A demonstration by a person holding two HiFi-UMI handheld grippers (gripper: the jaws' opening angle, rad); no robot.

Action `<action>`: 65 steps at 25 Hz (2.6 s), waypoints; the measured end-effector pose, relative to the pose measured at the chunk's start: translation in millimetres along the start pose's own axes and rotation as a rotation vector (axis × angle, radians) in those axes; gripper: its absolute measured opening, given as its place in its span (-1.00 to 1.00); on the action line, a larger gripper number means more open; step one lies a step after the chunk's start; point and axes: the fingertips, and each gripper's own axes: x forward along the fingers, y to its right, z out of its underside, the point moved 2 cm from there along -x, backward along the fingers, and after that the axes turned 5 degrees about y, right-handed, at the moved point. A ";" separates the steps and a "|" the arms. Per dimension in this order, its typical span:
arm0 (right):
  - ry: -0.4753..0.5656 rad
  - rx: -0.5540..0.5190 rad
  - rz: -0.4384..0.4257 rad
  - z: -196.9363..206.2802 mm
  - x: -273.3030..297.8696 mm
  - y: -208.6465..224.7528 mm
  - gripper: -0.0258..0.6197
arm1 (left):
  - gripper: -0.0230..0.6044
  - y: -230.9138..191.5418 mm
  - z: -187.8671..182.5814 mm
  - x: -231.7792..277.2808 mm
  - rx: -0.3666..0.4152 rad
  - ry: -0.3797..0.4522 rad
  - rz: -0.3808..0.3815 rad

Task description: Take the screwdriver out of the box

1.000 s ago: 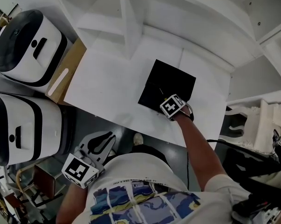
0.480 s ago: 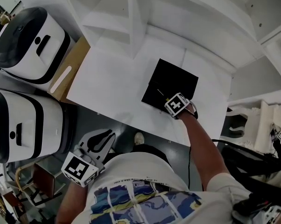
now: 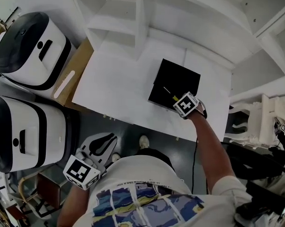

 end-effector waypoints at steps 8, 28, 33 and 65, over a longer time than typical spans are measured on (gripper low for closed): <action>0.143 0.127 0.027 -14.7 -53.7 -45.0 -0.63 | -0.78 -5.2 11.3 -44.1 0.005 0.031 0.043; 0.472 0.303 -0.045 -14.4 -153.7 -264.2 -0.63 | -0.88 9.7 55.7 -156.7 0.012 0.043 0.130; 0.522 0.337 -0.063 -3.7 -171.8 -306.4 -0.63 | -0.89 18.0 70.8 -173.3 -0.020 0.036 0.154; 0.676 0.229 -0.096 -30.6 -225.2 -395.0 -0.63 | -0.89 35.3 87.3 -207.6 -0.026 0.031 0.199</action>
